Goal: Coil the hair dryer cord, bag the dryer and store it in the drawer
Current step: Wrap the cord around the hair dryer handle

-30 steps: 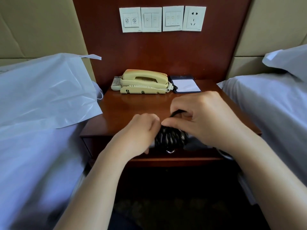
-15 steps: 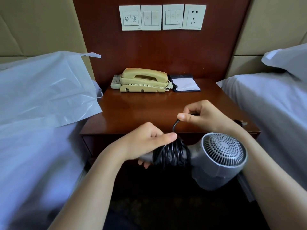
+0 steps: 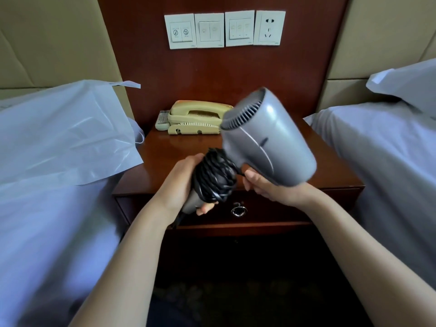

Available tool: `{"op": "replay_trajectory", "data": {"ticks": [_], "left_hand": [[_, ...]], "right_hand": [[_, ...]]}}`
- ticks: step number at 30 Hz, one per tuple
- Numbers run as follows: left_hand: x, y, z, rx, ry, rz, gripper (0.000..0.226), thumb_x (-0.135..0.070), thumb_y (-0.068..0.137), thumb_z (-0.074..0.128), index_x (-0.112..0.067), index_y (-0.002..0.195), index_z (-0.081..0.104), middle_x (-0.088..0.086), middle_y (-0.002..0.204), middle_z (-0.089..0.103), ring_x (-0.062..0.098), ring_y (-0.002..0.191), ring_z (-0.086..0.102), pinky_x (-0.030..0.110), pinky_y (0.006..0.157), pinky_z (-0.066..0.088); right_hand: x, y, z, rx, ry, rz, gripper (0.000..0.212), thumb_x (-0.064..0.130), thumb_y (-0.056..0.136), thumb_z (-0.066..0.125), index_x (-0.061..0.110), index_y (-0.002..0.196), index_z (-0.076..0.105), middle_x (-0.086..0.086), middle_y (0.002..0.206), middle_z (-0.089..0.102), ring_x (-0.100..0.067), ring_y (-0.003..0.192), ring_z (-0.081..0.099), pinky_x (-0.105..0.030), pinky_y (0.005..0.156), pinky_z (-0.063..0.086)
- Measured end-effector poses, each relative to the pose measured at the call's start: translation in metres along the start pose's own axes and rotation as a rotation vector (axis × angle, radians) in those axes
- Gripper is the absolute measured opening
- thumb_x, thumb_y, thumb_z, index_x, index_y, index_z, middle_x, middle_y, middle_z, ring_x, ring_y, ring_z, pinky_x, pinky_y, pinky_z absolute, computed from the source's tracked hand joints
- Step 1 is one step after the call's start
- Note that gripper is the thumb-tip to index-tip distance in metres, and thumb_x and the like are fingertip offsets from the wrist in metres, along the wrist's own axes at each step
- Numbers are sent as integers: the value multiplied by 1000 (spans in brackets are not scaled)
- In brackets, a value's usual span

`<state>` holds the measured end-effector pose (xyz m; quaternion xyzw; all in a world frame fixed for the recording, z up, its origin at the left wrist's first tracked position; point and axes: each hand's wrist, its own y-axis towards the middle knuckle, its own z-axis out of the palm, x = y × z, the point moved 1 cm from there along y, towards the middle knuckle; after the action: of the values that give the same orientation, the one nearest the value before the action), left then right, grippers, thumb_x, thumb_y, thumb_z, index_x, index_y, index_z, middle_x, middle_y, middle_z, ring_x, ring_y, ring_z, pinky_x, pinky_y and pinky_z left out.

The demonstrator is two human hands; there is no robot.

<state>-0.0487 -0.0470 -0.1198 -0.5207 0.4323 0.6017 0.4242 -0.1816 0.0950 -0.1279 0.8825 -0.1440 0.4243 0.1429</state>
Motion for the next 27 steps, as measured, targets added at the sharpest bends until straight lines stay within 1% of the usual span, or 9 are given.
{"op": "replay_trajectory", "data": {"ticks": [2, 7, 10, 13, 17, 20, 23, 25, 27], "left_hand": [[1, 2, -4, -103, -71, -43, 49, -32, 97, 24, -1, 70, 50, 15, 44, 44, 21, 29, 38, 19, 33, 29], [2, 8, -14, -414, -50, -131, 51, -37, 93, 28, 2, 70, 52, 18, 48, 49, 22, 33, 40, 21, 36, 30], [4, 8, -16, -573, 12, -82, 52, -34, 95, 32, 4, 65, 53, 19, 46, 50, 22, 32, 42, 21, 36, 31], [8, 7, -15, -655, 157, -30, 54, -32, 98, 32, 3, 63, 53, 15, 42, 52, 23, 30, 46, 22, 34, 33], [11, 9, -15, -710, 385, -33, 49, -33, 100, 30, 0, 76, 57, 13, 44, 57, 21, 31, 54, 23, 32, 38], [14, 10, -11, -696, 414, -46, 46, -30, 101, 29, -1, 79, 58, 14, 51, 60, 18, 33, 56, 22, 34, 41], [13, 9, -6, -648, 399, -51, 42, -28, 100, 30, -5, 79, 58, 14, 55, 63, 18, 37, 59, 25, 39, 45], [9, 9, -2, -596, 374, -60, 36, -26, 98, 32, -6, 85, 60, 13, 57, 64, 19, 40, 59, 25, 39, 44], [5, 9, 3, -530, 330, -77, 32, -23, 96, 34, -7, 91, 62, 13, 57, 64, 20, 41, 59, 25, 40, 43]], "right_hand": [[-16, 3, 3, -14, -81, 3, 34, 29, 99, 40, 20, 70, 56, 11, 49, 42, -4, 46, 35, -24, 52, 33], [3, 1, 19, 46, -255, -1, 33, 24, 98, 41, 11, 74, 60, 9, 51, 47, -5, 51, 43, -14, 54, 35], [15, -3, 28, 99, -387, -53, 26, 25, 97, 41, 16, 78, 56, 3, 66, 54, -14, 65, 49, -27, 68, 43], [30, -8, 32, 136, -478, -53, 23, 28, 96, 42, 13, 85, 54, 2, 69, 51, -27, 72, 50, -39, 70, 46], [44, -13, 34, 131, -583, -49, 26, 32, 97, 40, 15, 79, 47, 7, 64, 39, -26, 70, 42, -33, 63, 36], [50, -18, 32, 28, -659, -87, 27, 38, 96, 39, 22, 74, 39, 4, 71, 47, -33, 77, 51, -36, 65, 41], [50, -20, 26, -157, -717, -224, 27, 43, 93, 39, 22, 79, 49, 3, 79, 60, -32, 78, 60, -37, 60, 44], [48, -18, 18, -256, -708, -319, 33, 44, 89, 37, 20, 78, 57, 5, 75, 60, -26, 71, 60, -35, 53, 43], [43, -16, 13, -333, -682, -391, 32, 41, 88, 41, 19, 78, 62, 6, 75, 58, -21, 73, 56, -36, 57, 45]]}}
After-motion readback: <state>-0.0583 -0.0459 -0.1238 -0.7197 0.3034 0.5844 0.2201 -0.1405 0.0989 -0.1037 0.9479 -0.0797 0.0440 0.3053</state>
